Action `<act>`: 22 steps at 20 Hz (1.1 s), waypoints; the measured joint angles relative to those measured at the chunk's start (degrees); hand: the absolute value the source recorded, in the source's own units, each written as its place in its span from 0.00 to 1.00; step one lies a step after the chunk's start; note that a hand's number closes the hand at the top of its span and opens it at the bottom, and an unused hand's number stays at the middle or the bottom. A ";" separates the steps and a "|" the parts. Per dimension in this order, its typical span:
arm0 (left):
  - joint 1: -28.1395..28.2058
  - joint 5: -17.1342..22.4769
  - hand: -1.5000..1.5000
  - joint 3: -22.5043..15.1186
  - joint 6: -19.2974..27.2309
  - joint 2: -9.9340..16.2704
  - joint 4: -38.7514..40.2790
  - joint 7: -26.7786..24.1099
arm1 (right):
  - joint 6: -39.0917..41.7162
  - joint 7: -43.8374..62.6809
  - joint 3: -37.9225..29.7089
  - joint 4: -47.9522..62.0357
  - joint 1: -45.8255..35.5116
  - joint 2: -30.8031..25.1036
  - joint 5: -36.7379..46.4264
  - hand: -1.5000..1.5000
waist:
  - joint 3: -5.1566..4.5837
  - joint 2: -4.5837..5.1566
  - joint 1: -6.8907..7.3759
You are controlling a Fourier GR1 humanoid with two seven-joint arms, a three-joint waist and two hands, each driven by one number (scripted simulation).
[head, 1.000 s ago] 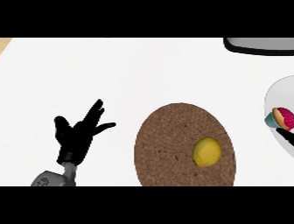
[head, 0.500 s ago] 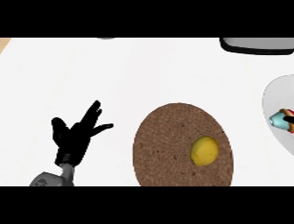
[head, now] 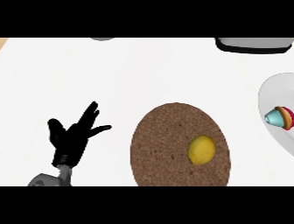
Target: Pick the cupcake from the placemat and place it in the plate
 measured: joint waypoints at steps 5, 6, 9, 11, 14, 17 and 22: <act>0.37 -0.46 0.50 0.19 0.92 -0.09 -0.28 0.35 | 11.27 -3.40 -0.10 7.66 -0.03 -3.88 1.61 0.00 | 0.02 -0.14 -0.40; 0.71 -0.36 0.50 0.14 0.90 -0.03 -0.70 0.54 | 12.18 -3.89 -0.01 8.55 0.59 -4.55 2.13 0.00 | 0.03 -0.18 -0.53; 1.15 -0.71 0.50 0.16 1.42 -0.02 -1.04 0.60 | 13.25 -5.43 0.85 9.95 2.02 -5.81 4.31 0.00 | 0.09 -0.28 -0.88; 1.15 -0.49 0.50 0.27 1.11 0.13 -0.99 0.77 | 13.26 -6.55 1.37 10.42 2.89 -7.14 5.84 0.00 | 0.08 -0.31 -1.15; 1.26 -0.50 0.50 0.31 1.12 0.26 -1.13 1.09 | 11.97 -9.09 2.27 10.94 4.38 -7.67 8.16 0.00 | 0.11 -0.37 -1.39; 1.84 -0.08 0.50 0.64 0.84 0.28 -1.31 0.50 | 11.30 -11.02 2.85 11.32 6.00 -8.95 9.80 0.00 | 0.11 -0.45 -1.62; 2.71 0.02 0.50 0.53 1.00 0.38 -2.25 0.80 | 9.68 -14.00 3.37 11.96 8.55 -9.44 11.57 0.00 | 0.14 -0.59 -1.94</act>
